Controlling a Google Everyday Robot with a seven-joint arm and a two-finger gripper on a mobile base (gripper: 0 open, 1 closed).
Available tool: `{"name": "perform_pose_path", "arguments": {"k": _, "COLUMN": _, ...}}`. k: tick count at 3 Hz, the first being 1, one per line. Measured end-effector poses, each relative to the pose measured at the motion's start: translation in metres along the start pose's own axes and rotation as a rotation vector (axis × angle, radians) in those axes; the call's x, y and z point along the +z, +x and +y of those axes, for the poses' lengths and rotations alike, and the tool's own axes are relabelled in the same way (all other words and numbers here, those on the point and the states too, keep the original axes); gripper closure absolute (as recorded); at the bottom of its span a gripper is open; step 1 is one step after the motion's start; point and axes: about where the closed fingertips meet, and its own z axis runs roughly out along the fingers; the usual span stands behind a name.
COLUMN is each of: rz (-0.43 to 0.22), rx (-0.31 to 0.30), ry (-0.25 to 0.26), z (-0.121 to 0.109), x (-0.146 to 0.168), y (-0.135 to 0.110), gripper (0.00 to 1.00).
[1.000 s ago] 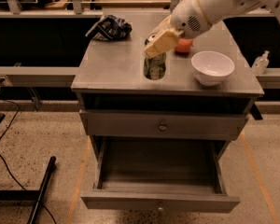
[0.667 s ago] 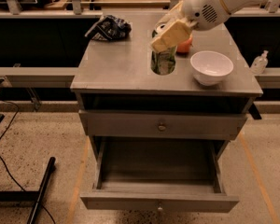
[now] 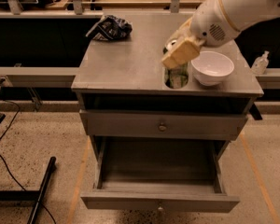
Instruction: Place green can into middle drawer
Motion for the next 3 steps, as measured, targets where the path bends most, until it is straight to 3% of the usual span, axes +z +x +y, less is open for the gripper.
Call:
{"name": "perform_pose_path", "arguments": {"k": 1, "rz": 0.012, "rx": 0.028, "ry": 0.074, "z": 0.022, "x": -0.006, "y": 0.041, "gripper": 1.00}}
{"name": "perform_pose_path", "arguments": {"k": 2, "rz": 0.044, "rx": 0.127, "ry": 0.083, "z": 0.052, "x": -0.004, "y": 0.116, "gripper": 1.00}}
{"name": "perform_pose_path", "arguments": {"k": 3, "rz": 0.069, "rx": 0.157, "ry": 0.069, "z": 0.065, "x": -0.001, "y": 0.138, "gripper": 1.00}}
